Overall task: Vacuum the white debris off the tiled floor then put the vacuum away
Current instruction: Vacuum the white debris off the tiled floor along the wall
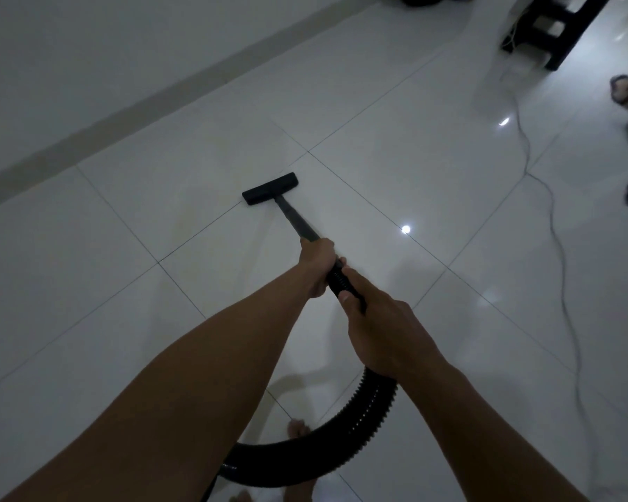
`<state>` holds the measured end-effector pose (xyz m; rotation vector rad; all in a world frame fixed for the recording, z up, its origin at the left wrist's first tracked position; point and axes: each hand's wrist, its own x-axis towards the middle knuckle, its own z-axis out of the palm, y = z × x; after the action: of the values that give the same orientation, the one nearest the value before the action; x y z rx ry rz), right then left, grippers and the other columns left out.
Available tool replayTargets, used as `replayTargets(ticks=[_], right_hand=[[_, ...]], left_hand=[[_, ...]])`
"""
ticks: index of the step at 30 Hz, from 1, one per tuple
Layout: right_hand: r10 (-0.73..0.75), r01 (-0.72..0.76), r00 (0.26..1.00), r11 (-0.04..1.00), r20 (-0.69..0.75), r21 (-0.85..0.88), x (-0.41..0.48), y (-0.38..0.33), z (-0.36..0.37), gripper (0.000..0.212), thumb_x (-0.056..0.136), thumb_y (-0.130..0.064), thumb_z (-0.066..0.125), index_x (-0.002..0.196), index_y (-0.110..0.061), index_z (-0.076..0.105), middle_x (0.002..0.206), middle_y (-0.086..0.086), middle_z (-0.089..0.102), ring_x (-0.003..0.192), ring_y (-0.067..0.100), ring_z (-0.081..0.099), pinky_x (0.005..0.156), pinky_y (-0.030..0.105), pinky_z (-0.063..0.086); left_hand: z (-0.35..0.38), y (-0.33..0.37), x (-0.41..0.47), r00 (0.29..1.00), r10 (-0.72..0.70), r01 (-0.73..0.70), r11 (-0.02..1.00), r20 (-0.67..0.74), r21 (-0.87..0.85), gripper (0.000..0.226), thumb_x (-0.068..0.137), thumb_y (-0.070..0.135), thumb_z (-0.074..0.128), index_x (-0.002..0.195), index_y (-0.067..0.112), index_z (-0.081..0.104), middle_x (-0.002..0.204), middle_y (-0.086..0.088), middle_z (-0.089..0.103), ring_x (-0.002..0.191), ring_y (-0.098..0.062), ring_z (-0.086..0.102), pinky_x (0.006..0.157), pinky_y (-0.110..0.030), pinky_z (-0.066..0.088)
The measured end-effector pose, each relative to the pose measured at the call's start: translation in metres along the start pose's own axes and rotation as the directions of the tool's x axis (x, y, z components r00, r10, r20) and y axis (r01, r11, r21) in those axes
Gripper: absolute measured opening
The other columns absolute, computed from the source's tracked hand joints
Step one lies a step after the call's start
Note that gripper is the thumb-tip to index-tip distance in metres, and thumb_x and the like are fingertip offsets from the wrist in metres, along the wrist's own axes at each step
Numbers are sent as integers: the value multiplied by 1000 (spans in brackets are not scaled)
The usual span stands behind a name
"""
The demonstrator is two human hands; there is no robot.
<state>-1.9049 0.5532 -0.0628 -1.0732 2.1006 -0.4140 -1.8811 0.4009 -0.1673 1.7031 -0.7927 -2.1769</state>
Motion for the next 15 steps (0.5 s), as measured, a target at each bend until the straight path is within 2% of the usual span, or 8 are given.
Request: replayTargets(ticks=[4, 8, 13, 15], right_hand=[[7, -7, 1000, 1000, 12, 20, -30, 11, 7, 48, 107, -38, 32, 155, -43, 26, 84, -6, 61, 68, 9, 59, 59, 26, 42], [4, -4, 1000, 999, 6, 39, -59, 19, 13, 48, 107, -37, 33, 154, -44, 27, 82, -4, 62, 67, 13, 61, 59, 28, 45], [-29, 27, 999, 999, 41, 47, -81, 27, 13, 47, 108, -36, 33, 154, -41, 31, 86, -4, 59, 66, 9, 57, 66, 29, 47], [-40, 35, 997, 997, 66, 65, -89, 32, 11, 47, 108, -35, 34, 155, -39, 31, 87, -6, 57, 66, 8, 56, 69, 29, 49]], left_hand=[[0, -25, -24, 1000, -9, 9, 1000, -1, 15, 61, 99, 8, 37, 157, 19, 21, 77, -8, 54, 53, -13, 53, 48, -25, 51], [-4, -46, -45, 1000, -21, 21, 1000, -11, 23, 60, 100, 10, 38, 157, 19, 21, 78, -7, 55, 54, -12, 54, 46, -22, 51], [-7, -66, -61, 999, -11, 12, 1000, -42, 15, 60, 99, 10, 37, 157, 19, 22, 98, -9, 57, 54, -13, 56, 46, -22, 52], [-8, -75, -67, 999, -11, 11, 1000, -46, -7, 59, 99, 10, 37, 156, 19, 23, 92, -8, 57, 55, -13, 55, 46, -22, 51]])
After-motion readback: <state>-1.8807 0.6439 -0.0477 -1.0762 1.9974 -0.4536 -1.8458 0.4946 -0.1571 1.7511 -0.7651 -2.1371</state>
